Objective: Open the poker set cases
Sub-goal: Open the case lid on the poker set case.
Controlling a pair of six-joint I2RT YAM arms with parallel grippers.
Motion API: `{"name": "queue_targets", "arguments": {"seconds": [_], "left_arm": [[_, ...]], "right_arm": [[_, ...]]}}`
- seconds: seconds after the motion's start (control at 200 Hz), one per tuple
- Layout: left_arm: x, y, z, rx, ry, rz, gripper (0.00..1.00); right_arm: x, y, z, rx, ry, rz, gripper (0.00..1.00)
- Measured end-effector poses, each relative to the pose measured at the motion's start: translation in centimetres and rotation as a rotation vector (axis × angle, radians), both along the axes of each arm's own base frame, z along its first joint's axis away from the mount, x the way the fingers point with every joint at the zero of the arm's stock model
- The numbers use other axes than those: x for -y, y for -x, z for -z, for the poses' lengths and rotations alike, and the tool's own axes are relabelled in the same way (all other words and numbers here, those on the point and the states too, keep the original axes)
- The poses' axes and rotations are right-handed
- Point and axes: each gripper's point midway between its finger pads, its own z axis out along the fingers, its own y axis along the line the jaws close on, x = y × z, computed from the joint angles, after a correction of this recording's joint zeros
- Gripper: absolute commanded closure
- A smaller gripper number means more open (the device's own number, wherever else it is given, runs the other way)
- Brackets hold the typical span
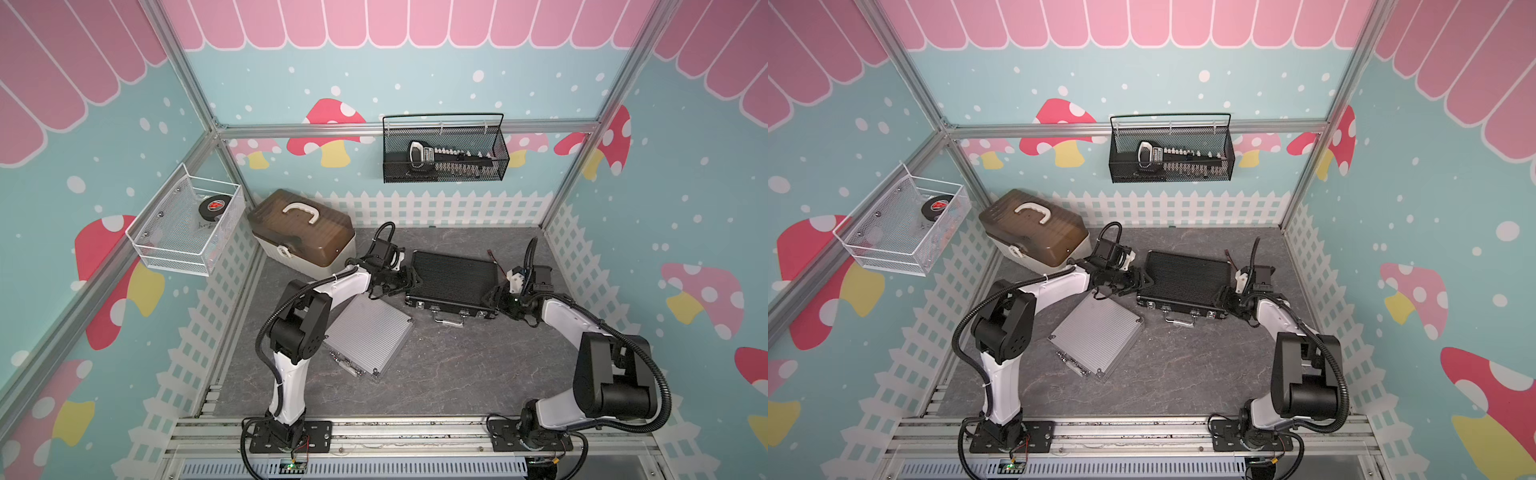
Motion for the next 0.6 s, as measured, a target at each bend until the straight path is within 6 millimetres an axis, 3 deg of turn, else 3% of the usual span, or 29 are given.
{"name": "queue_targets", "arguments": {"seconds": [0.225,0.6], "left_arm": [[0.1,0.0,-0.3,-0.011,0.015,-0.007,0.33],[0.6,-0.4,-4.0,0.023,0.081,-0.021,0.33]], "right_arm": [[-0.1,0.3,-1.4,0.037,-0.008,0.011,0.35],[0.4,0.6,-5.2,0.124,-0.018,0.069,0.36]]}}
